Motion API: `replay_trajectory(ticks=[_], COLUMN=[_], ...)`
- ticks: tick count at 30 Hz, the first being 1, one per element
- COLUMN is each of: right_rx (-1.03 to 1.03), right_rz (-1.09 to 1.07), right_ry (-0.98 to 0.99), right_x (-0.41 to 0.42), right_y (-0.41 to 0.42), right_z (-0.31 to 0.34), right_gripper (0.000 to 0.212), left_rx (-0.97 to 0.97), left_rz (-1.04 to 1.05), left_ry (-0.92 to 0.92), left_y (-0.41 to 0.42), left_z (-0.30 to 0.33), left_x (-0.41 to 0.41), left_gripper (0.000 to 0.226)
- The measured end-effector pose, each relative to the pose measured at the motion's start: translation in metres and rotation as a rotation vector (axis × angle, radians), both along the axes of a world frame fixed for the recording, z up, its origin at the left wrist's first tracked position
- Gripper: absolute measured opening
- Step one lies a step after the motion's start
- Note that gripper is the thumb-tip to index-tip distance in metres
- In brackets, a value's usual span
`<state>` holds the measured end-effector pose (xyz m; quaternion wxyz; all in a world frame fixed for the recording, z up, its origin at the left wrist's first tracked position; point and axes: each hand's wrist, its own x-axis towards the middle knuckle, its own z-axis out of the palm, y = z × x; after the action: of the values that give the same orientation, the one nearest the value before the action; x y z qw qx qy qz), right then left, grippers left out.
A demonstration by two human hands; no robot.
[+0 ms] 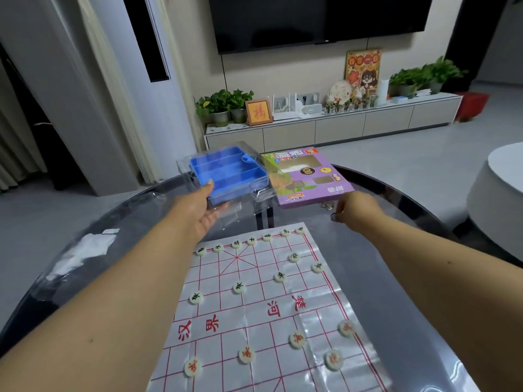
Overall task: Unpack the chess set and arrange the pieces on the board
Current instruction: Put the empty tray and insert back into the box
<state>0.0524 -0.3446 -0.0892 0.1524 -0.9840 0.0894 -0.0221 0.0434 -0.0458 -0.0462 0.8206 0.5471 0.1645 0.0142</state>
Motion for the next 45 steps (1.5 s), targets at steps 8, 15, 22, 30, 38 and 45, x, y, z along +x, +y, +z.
replay_trajectory(ticks=[8, 15, 22, 30, 38, 45], right_rx=[-0.016, 0.201, 0.629, 0.965, 0.578, 0.424], right_rz=[0.046, -0.088, -0.003, 0.264, 0.35, 0.418], right_ry=[0.114, 0.117, -0.214, -0.357, -0.326, -0.341], right_x=[-0.008, -0.016, -0.025, -0.04, -0.03, -0.027], right_y=[0.001, -0.012, -0.007, 0.057, 0.067, 0.056], right_z=[0.004, 0.008, 0.05, 0.107, 0.087, 0.08], right_gripper=[0.024, 0.035, 0.036, 0.015, 0.018, 0.009], left_rx=[0.019, 0.04, 0.06, 0.045, -0.003, -0.006], left_rz=[-0.007, -0.009, -0.003, -0.009, -0.022, -0.037], left_ry=[0.008, 0.027, 0.045, 0.061, 0.031, 0.046], left_y=[-0.01, -0.012, -0.018, -0.034, -0.035, -0.032], left_z=[0.0, 0.002, 0.004, 0.005, 0.012, 0.009], left_x=[-0.013, -0.023, -0.027, -0.03, -0.031, -0.028], left_gripper=[0.018, 0.023, 0.023, 0.029, 0.029, 0.028])
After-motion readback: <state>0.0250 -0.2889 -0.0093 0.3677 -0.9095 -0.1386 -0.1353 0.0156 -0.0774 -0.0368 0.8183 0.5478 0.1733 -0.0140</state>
